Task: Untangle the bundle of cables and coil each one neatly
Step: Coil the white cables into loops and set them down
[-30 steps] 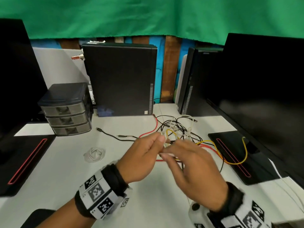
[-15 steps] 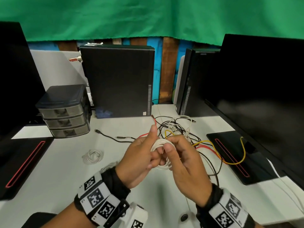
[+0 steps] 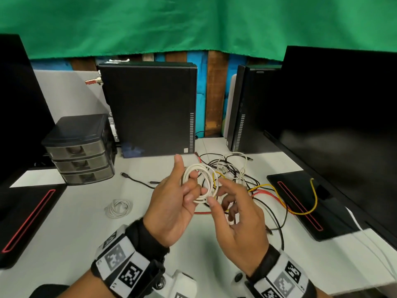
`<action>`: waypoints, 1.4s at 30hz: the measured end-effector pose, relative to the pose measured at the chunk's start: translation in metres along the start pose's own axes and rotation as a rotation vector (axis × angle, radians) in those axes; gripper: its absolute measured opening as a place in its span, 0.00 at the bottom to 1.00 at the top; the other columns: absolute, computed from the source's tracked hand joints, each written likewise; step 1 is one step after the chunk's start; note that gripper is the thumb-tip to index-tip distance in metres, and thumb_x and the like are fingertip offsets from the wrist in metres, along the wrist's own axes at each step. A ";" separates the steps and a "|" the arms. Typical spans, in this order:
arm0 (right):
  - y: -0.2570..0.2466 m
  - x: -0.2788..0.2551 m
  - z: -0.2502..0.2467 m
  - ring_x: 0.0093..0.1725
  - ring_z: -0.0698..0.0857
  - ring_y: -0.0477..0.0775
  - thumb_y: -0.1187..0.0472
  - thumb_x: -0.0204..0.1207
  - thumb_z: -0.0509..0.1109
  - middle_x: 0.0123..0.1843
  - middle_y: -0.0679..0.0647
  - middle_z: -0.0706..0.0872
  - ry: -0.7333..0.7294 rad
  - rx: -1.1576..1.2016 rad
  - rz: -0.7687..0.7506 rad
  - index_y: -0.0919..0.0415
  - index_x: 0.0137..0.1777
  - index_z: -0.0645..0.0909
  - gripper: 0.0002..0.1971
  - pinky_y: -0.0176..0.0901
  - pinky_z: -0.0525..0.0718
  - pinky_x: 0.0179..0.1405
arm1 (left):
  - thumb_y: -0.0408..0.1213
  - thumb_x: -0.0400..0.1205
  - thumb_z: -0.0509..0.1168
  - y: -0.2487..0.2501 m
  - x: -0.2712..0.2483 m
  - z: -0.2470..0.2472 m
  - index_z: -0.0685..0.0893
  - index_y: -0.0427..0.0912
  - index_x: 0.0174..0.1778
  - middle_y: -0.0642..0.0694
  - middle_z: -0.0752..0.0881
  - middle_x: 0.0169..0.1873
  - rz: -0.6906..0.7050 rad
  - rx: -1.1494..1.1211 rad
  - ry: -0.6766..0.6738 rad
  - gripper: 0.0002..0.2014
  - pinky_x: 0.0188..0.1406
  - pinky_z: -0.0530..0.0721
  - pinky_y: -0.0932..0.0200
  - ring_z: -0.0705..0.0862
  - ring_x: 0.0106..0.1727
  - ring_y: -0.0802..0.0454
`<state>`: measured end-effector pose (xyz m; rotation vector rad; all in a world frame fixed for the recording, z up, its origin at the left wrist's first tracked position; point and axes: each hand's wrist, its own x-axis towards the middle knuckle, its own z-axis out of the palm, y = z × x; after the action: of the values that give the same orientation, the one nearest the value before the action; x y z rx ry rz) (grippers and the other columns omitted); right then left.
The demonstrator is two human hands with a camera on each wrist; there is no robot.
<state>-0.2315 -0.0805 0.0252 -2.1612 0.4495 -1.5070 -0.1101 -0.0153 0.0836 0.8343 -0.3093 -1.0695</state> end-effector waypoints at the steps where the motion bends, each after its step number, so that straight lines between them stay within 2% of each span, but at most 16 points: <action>1: -0.001 -0.001 0.000 0.39 0.81 0.45 0.57 0.80 0.71 0.49 0.47 0.83 -0.011 -0.032 -0.061 0.58 0.65 0.79 0.15 0.31 0.77 0.37 | 0.59 0.81 0.60 0.000 0.000 0.000 0.83 0.40 0.32 0.49 0.60 0.22 0.002 -0.003 0.010 0.26 0.48 0.81 0.56 0.62 0.29 0.52; 3: -0.002 -0.003 -0.001 0.42 0.84 0.50 0.60 0.79 0.73 0.49 0.52 0.86 -0.060 -0.159 -0.211 0.62 0.60 0.84 0.12 0.36 0.81 0.38 | 0.60 0.82 0.60 0.000 0.000 0.000 0.82 0.39 0.34 0.49 0.60 0.22 -0.002 -0.008 0.029 0.26 0.47 0.80 0.58 0.63 0.25 0.54; 5: 0.001 -0.005 0.001 0.42 0.85 0.57 0.62 0.81 0.72 0.45 0.55 0.86 -0.107 -0.312 -0.313 0.64 0.57 0.87 0.08 0.48 0.85 0.35 | 0.61 0.82 0.59 -0.001 0.001 0.000 0.82 0.39 0.33 0.49 0.61 0.23 -0.010 -0.014 0.033 0.26 0.46 0.82 0.58 0.66 0.24 0.55; 8: 0.004 -0.006 0.002 0.36 0.82 0.58 0.66 0.81 0.71 0.38 0.54 0.83 -0.133 -0.374 -0.335 0.63 0.51 0.88 0.05 0.53 0.82 0.28 | 0.63 0.79 0.60 -0.004 0.001 -0.001 0.81 0.40 0.34 0.48 0.61 0.24 -0.044 -0.030 -0.011 0.26 0.44 0.81 0.57 0.71 0.28 0.53; 12: 0.004 -0.007 0.003 0.36 0.79 0.56 0.61 0.84 0.66 0.38 0.52 0.80 -0.176 -0.366 -0.282 0.59 0.53 0.82 0.04 0.52 0.80 0.28 | 0.66 0.79 0.62 0.006 -0.001 -0.001 0.83 0.36 0.42 0.48 0.66 0.26 -0.089 -0.154 -0.066 0.31 0.37 0.81 0.57 0.73 0.29 0.52; 14: -0.001 -0.011 0.005 0.37 0.78 0.55 0.60 0.86 0.63 0.39 0.51 0.79 -0.240 -0.294 -0.262 0.57 0.53 0.79 0.04 0.50 0.79 0.28 | 0.63 0.83 0.58 0.011 -0.001 -0.001 0.84 0.32 0.48 0.47 0.70 0.27 -0.098 -0.198 -0.057 0.32 0.36 0.84 0.58 0.75 0.27 0.52; 16: -0.009 -0.013 0.004 0.37 0.78 0.53 0.60 0.86 0.62 0.40 0.51 0.79 -0.276 -0.190 -0.226 0.58 0.52 0.79 0.05 0.47 0.79 0.30 | 0.57 0.87 0.54 0.010 -0.001 -0.001 0.84 0.32 0.50 0.48 0.71 0.26 -0.099 -0.159 -0.035 0.28 0.40 0.84 0.58 0.79 0.27 0.52; 20: -0.017 -0.006 -0.001 0.33 0.73 0.41 0.62 0.83 0.65 0.37 0.46 0.77 -0.218 0.029 -0.091 0.59 0.49 0.80 0.04 0.35 0.73 0.31 | 0.45 0.89 0.53 0.009 -0.002 -0.003 0.83 0.34 0.52 0.48 0.72 0.29 -0.135 -0.111 -0.090 0.19 0.46 0.83 0.56 0.82 0.39 0.50; 23: -0.014 -0.005 -0.001 0.29 0.71 0.39 0.62 0.81 0.67 0.33 0.46 0.76 -0.126 0.142 -0.091 0.59 0.47 0.78 0.02 0.35 0.73 0.26 | 0.39 0.86 0.57 0.013 -0.001 -0.007 0.86 0.32 0.60 0.47 0.76 0.34 -0.175 -0.177 -0.199 0.17 0.49 0.88 0.53 0.82 0.48 0.49; 25: -0.014 -0.004 -0.002 0.28 0.73 0.43 0.60 0.83 0.67 0.33 0.46 0.77 -0.111 0.159 -0.098 0.58 0.48 0.78 0.03 0.41 0.76 0.23 | 0.38 0.84 0.59 0.012 -0.002 -0.006 0.86 0.32 0.62 0.43 0.79 0.39 -0.125 -0.114 -0.234 0.18 0.45 0.89 0.55 0.85 0.46 0.48; 28: -0.016 0.000 -0.005 0.28 0.74 0.41 0.61 0.81 0.68 0.32 0.46 0.78 -0.110 0.172 -0.086 0.59 0.45 0.79 0.04 0.37 0.76 0.25 | 0.39 0.83 0.61 -0.003 -0.006 -0.004 0.87 0.35 0.59 0.35 0.87 0.43 0.102 0.259 -0.264 0.16 0.45 0.88 0.55 0.88 0.44 0.46; 31: -0.020 0.005 -0.009 0.26 0.74 0.41 0.63 0.77 0.70 0.30 0.43 0.77 -0.111 0.158 -0.023 0.58 0.40 0.78 0.05 0.30 0.73 0.25 | 0.43 0.87 0.59 -0.020 -0.003 -0.014 0.85 0.36 0.56 0.34 0.86 0.40 0.439 0.747 -0.282 0.15 0.47 0.84 0.47 0.84 0.42 0.42; 34: -0.014 0.016 -0.018 0.27 0.77 0.42 0.59 0.80 0.70 0.30 0.41 0.80 -0.169 0.065 0.050 0.54 0.40 0.79 0.07 0.31 0.75 0.28 | 0.45 0.89 0.53 -0.024 0.000 -0.024 0.83 0.38 0.53 0.38 0.86 0.40 0.558 0.993 -0.330 0.16 0.48 0.84 0.42 0.83 0.44 0.39; 37: -0.006 0.026 -0.026 0.36 0.82 0.50 0.57 0.80 0.72 0.35 0.44 0.82 -0.197 0.012 0.098 0.51 0.38 0.82 0.08 0.46 0.80 0.35 | 0.40 0.89 0.52 -0.021 0.000 -0.023 0.82 0.38 0.49 0.51 0.85 0.37 0.530 1.040 -0.414 0.15 0.49 0.83 0.53 0.83 0.41 0.53; 40: -0.006 0.030 -0.027 0.54 0.84 0.53 0.56 0.79 0.71 0.47 0.47 0.82 -0.167 0.033 0.092 0.53 0.40 0.84 0.06 0.45 0.81 0.49 | 0.40 0.88 0.52 -0.013 0.003 -0.022 0.78 0.30 0.43 0.51 0.82 0.33 0.355 0.906 -0.520 0.18 0.52 0.78 0.56 0.83 0.39 0.52; 42: -0.004 0.035 -0.030 0.58 0.85 0.54 0.51 0.78 0.70 0.54 0.46 0.84 -0.188 0.096 0.149 0.53 0.49 0.83 0.07 0.43 0.83 0.53 | 0.42 0.87 0.54 -0.009 0.000 -0.021 0.77 0.22 0.49 0.50 0.77 0.31 0.186 0.680 -0.572 0.21 0.54 0.78 0.54 0.80 0.36 0.51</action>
<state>-0.2476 -0.1010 0.0634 -2.1199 0.4532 -1.2084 -0.1034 -0.0083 0.0632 1.0532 -1.2603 -1.0173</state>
